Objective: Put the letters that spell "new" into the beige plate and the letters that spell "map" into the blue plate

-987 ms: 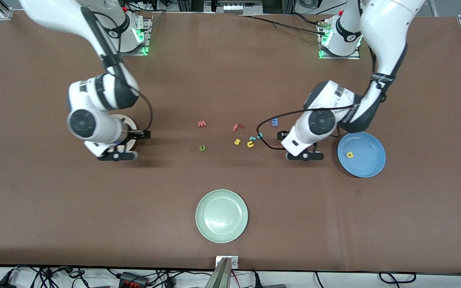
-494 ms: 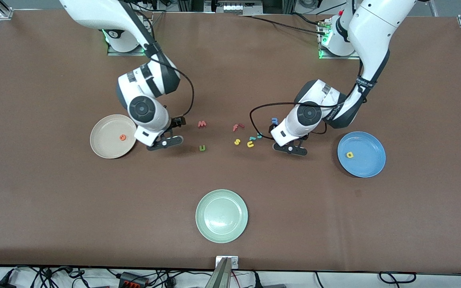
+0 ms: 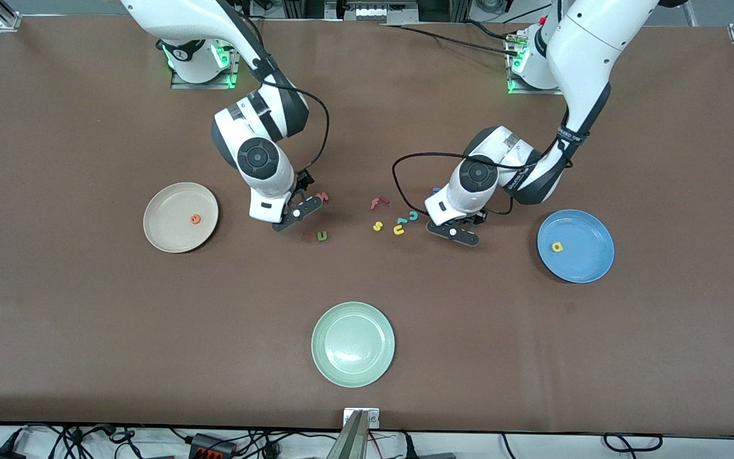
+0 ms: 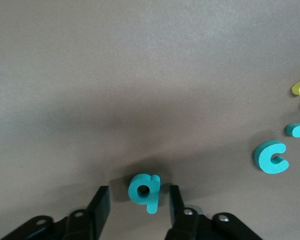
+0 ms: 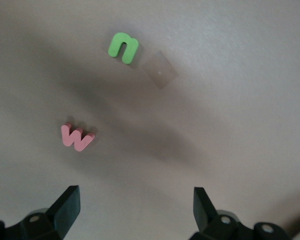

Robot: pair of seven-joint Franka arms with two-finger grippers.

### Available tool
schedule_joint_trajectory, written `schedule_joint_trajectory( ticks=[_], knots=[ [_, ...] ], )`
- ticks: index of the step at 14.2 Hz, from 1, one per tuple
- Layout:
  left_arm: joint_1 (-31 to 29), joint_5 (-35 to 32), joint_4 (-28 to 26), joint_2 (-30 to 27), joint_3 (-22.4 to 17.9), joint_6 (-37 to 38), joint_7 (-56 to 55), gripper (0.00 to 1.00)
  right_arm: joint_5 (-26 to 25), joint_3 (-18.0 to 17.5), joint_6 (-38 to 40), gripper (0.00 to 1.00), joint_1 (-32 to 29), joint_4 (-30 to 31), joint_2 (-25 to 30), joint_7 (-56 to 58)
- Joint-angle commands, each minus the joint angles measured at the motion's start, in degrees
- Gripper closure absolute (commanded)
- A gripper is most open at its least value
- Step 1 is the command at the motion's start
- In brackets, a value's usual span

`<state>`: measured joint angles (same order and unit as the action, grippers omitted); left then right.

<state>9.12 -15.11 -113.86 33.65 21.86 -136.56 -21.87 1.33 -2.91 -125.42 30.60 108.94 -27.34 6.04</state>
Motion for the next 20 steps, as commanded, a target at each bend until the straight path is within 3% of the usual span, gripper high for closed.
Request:
schedule_joint_trajectory(
  ticks=[1, 4, 6, 8, 10, 12, 16, 20],
  knots=[
    [-0.2, -1.5, -0.2, 0.7, 0.1, -1.9, 0.7, 0.58, 0.0, 0.2, -1.7, 0.0, 0.5, 0.1, -1.2, 9.4],
    [-0.3, -1.5, -0.1, 0.5, 0.1, -1.8, 0.7, 0.84, -0.1, 0.1, -2.4, 0.0, 1.0, 0.1, -1.3, 19.0],
    [-0.7, -1.5, -0.1, -0.2, 0.1, -1.3, 1.0, 0.89, 0.1, 0.1, -4.8, 0.0, 2.8, 0.2, -1.9, 23.1],
    [-1.6, -1.5, 1.2, -2.6, 0.0, 3.8, 1.3, 0.89, 0.0, 0.2, -6.4, 0.0, 5.3, 0.2, -2.5, 23.5],
    [-3.7, -1.5, 4.6, -5.0, -0.1, 12.9, 5.2, 0.89, 0.0, 0.2, -9.5, 0.08, 6.4, 0.6, -3.8, 27.3],
    [-8.1, -1.5, 7.7, -5.7, 0.1, 18.9, 12.4, 0.88, 0.1, 0.2, -11.9, 0.25, 6.9, 1.2, -4.5, 31.0],
    [-17.7, -1.5, 8.2, -5.9, 0.0, 20.4, 26.0, 0.85, -0.4, 0.2, -13.3, 0.34, 8.0, 1.9, -4.9, 35.2],
    [-23.8, -1.5, 5.9, -4.2, -0.1, 19.7, 29.5, 0.83, -0.4, 0.2, -13.5, 0.37, 8.4, 2.6, -4.8, 38.3]
  ],
)
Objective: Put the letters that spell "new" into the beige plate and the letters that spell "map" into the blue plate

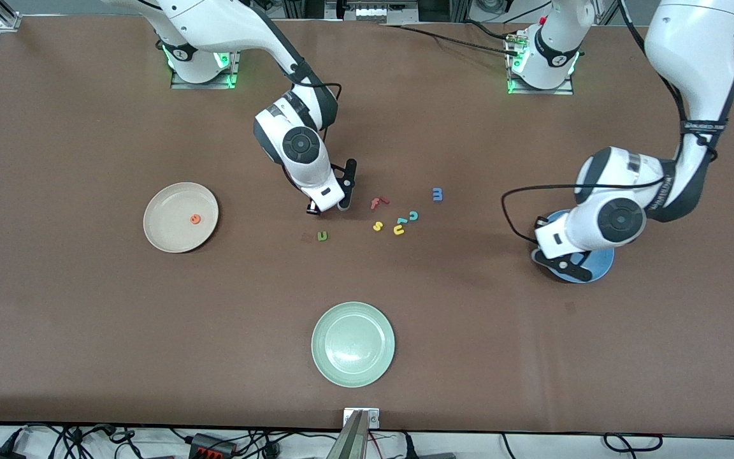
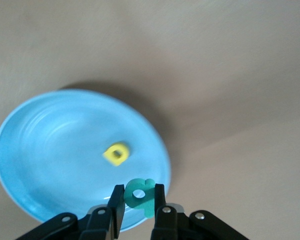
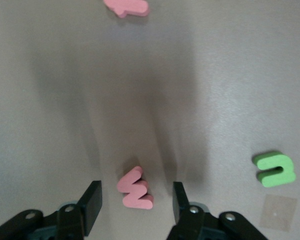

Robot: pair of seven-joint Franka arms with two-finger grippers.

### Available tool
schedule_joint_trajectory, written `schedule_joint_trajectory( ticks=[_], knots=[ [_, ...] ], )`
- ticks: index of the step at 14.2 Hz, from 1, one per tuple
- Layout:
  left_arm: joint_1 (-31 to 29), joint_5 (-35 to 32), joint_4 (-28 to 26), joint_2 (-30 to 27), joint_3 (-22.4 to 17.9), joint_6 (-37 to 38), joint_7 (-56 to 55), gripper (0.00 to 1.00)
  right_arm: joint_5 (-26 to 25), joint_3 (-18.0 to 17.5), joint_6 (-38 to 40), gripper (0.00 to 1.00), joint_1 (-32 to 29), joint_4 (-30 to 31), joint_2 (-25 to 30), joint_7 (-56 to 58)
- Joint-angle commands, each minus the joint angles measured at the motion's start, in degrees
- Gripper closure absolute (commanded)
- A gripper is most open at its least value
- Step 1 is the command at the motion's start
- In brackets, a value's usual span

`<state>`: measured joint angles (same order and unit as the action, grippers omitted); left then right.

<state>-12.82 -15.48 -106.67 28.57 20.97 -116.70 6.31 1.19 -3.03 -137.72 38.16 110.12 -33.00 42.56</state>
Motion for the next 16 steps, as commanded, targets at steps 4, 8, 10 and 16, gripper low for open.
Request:
schedule_joint_trajectory(
  ticks=[4, 8, 10, 16],
  knots=[
    [-3.8, -1.1, -3.3, 0.9, 0.8, -1.7, 1.2, 0.19, -0.6, 0.4, -1.6, 0.42, 1.8, 2.3, 1.0, 2.4],
    [-3.6, -1.0, -2.8, -1.2, 4.9, 1.7, -0.4, 0.0, -2.4, 0.6, -4.3, 0.46, 1.7, 3.7, 0.9, 2.5],
    [-3.6, -1.0, -2.8, -2.3, 9.8, 3.7, -6.4, 0.0, -3.6, 0.7, -4.7, 0.49, 1.7, 3.7, 0.9, 3.0],
    [0.0, -1.0, -3.6, 0.1, 21.3, 3.1, -34.5, 0.0, -4.6, 0.7, -5.1, 0.85, 1.5, 4.5, 1.0, 3.0]
  ],
)
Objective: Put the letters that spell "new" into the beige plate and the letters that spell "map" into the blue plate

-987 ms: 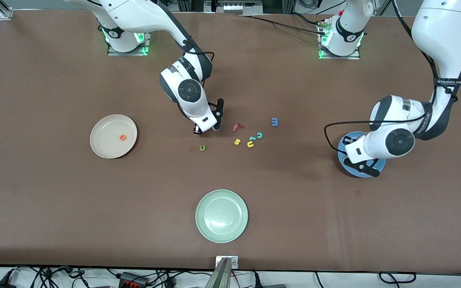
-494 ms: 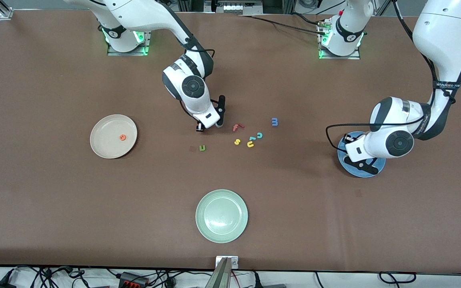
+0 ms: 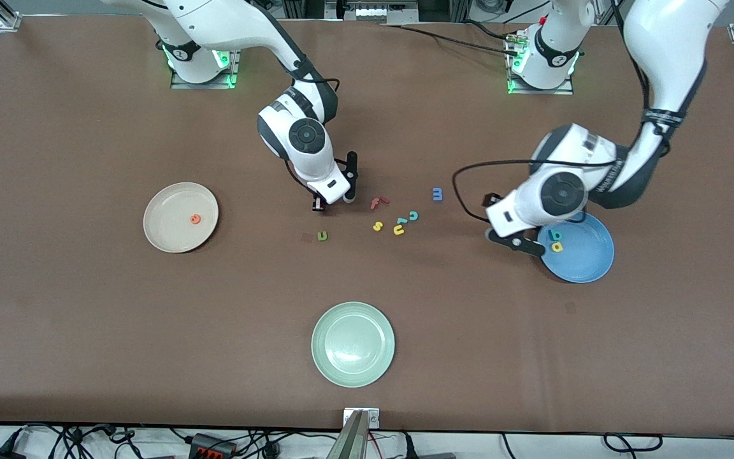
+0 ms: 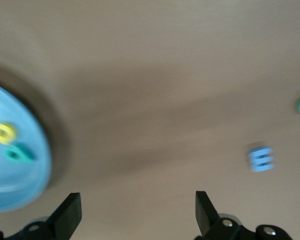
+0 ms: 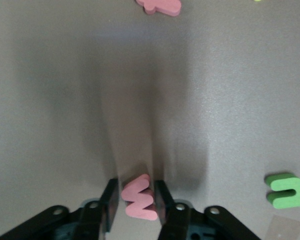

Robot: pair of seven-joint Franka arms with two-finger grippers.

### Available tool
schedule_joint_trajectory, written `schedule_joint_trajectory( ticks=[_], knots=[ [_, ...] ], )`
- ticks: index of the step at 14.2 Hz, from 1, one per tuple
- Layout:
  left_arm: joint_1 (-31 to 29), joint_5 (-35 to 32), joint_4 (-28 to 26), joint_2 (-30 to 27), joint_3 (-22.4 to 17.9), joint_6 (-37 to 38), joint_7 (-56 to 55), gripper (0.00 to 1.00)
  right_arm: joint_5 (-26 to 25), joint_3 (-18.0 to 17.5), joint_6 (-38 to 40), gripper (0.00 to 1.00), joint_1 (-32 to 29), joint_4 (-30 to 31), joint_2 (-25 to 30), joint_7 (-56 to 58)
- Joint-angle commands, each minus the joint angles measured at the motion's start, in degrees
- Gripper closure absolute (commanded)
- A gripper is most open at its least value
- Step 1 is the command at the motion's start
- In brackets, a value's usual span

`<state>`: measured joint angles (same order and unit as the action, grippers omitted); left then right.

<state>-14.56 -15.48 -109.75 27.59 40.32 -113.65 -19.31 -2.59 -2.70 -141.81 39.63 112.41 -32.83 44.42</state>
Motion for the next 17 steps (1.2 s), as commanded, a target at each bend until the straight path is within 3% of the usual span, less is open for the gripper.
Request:
schedule_joint_trajectory(
  ticks=[1, 3, 6, 9, 13, 14, 17],
  knots=[
    [4.0, -1.0, -0.6, 1.5, 2.0, -1.3, -13.6, 0.0, -0.8, 0.4, -0.7, 0.9, -0.3, 2.2, 1.1, 1.1],
    [5.9, -1.0, -4.3, 1.9, 2.0, -8.6, -20.0, 0.0, -0.7, 0.7, 0.5, 0.98, -0.7, 2.1, 2.3, 0.7],
    [6.0, -1.1, -10.9, 2.0, 1.6, -20.8, -25.5, 0.0, -0.7, 0.8, 9.7, 1.0, -3.9, 1.7, 7.1, 0.3],
    [7.7, -2.7, -11.1, 3.3, 1.3, -21.4, -26.7, 0.0, -1.0, 1.4, 20.6, 0.99, -9.5, 1.9, 12.9, 0.4],
    [8.0, -12.7, -11.2, 6.6, 1.3, -23.1, -34.7, 0.0, -2.2, 7.9, 28.4, 0.99, -16.2, 2.5, 15.3, 0.5],
    [8.1, -13.0, -11.2, 6.9, 1.3, -23.2, -35.0, 0.02, -2.2, 8.1, 28.3, 0.99, -19.3, 3.2, 15.3, 0.5],
    [8.1, -13.9, -11.2, 8.3, 1.3, -25.4, -35.0, 0.22, -2.1, 8.0, 27.1, 0.99, -28.5, 3.8, 13.9, 0.8]
  ],
)
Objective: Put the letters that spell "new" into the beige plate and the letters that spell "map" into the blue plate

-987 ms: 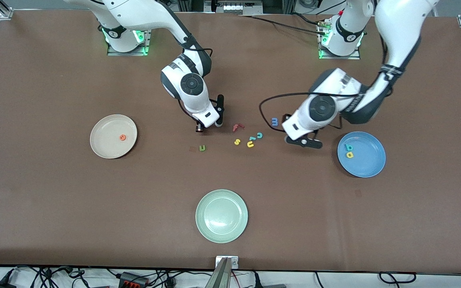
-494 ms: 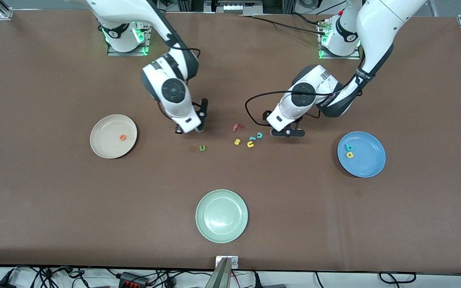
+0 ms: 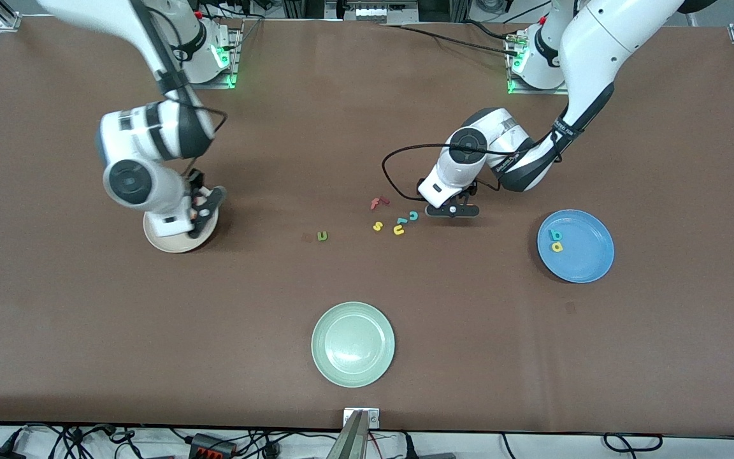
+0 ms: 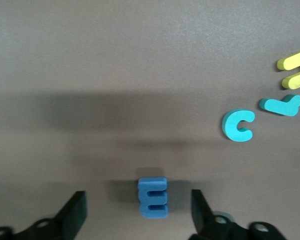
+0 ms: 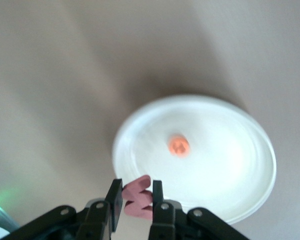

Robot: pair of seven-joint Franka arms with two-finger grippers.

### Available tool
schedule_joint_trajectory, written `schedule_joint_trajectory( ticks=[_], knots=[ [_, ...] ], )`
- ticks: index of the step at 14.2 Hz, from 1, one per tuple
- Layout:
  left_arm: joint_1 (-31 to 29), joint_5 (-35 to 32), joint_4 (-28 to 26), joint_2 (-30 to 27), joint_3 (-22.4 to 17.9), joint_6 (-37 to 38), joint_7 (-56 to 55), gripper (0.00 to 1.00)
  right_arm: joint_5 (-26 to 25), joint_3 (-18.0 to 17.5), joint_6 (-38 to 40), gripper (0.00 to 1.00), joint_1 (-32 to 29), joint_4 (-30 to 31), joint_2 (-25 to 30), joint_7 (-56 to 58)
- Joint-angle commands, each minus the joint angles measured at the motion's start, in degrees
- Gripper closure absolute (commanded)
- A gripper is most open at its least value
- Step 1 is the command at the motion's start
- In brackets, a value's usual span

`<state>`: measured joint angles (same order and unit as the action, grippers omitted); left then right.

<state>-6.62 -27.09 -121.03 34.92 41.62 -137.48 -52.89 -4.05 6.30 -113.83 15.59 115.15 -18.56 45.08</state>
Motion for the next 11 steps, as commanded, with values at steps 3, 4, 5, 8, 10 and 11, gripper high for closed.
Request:
schedule_joint_trajectory(
  ticks=[3, 4, 5, 8, 10, 11],
  knots=[
    [-0.1, -2.7, 0.1, 1.5, 0.0, -1.9, -1.4, 0.55, -0.3, -1.0, -6.8, 0.99, -6.6, 5.2, -1.3, 0.1],
    [-0.2, -2.8, 0.1, 1.5, 0.0, -1.9, -1.4, 0.66, 0.3, -1.1, -9.6, 0.99, -7.9, 6.7, -2.3, 0.0],
    [-0.2, -2.8, 0.1, 1.5, 0.0, -1.9, -1.4, 0.75, 0.5, -1.2, -12.4, 0.99, -8.3, 7.3, -3.2, 0.0],
    [-0.3, -2.8, 0.1, 1.4, 0.1, -1.7, -1.3, 0.91, 0.4, -1.3, -15.6, 0.99, -8.1, 7.1, -4.9, 0.2],
    [-0.9, -2.9, 0.5, 0.6, 0.2, -0.5, -0.5, 0.92, 0.5, -1.5, -15.5, 0.45, -8.0, 6.8, -4.9, -0.5],
    [-1.6, -2.9, 1.0, -0.4, 0.4, 2.3, 0.8, 0.91, 0.9, -1.5, -15.1, 0.0, -7.9, 6.3, -4.6, -1.0]
  ],
)
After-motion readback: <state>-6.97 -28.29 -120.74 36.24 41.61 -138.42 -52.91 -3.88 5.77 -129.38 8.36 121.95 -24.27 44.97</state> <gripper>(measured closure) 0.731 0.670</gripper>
